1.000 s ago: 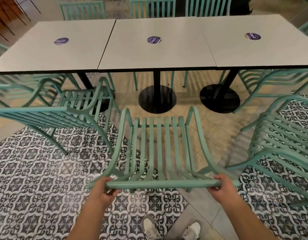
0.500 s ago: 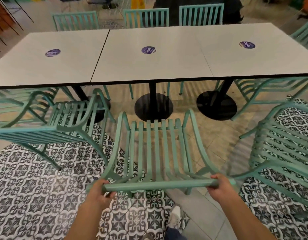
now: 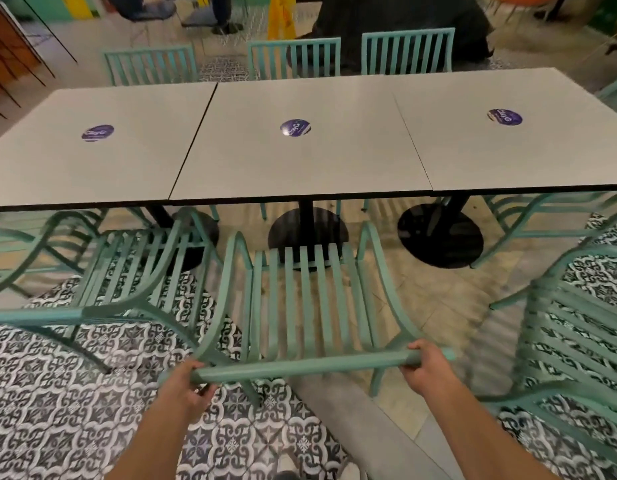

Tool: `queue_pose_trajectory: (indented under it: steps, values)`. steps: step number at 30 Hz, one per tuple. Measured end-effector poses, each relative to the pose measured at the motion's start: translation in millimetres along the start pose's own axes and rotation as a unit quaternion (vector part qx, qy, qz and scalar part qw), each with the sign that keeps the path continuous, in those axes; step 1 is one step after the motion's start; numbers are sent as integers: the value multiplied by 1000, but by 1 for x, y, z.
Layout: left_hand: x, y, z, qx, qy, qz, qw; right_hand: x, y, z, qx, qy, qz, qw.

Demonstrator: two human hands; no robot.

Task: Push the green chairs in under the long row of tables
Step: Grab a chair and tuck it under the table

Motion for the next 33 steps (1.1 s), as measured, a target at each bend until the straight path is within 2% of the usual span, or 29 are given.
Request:
queue_pose_trajectory:
  steps: [5, 10, 19, 26, 33]
  values:
    - [-26, 30, -11, 15, 15, 0, 1000, 17, 33, -18, -5, 2, 23, 1000]
    - [-60, 58, -37, 28, 4, -4, 1000, 22, 64, -40, 5, -14, -2, 1000]
    - [-118, 108, -73, 56, 3, 16, 998, 38, 122, -75, -27, -18, -20, 999]
    - [-137, 128, -88, 63, 0, 10, 998, 52, 149, -83, -39, -31, -28, 998]
    - [-148, 141, -95, 59, 2, -24, 998, 61, 159, -103, -9, -17, -15, 1000]
Point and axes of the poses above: each hand's wrist, its own z-axis away from the middle knuckle, its own y-axis out of the palm, x = y × z, the point moved 6 cm from there along -z, towards the middle knuckle, and after that the axes turned 15 degrees about x, right-handed, at the moved point
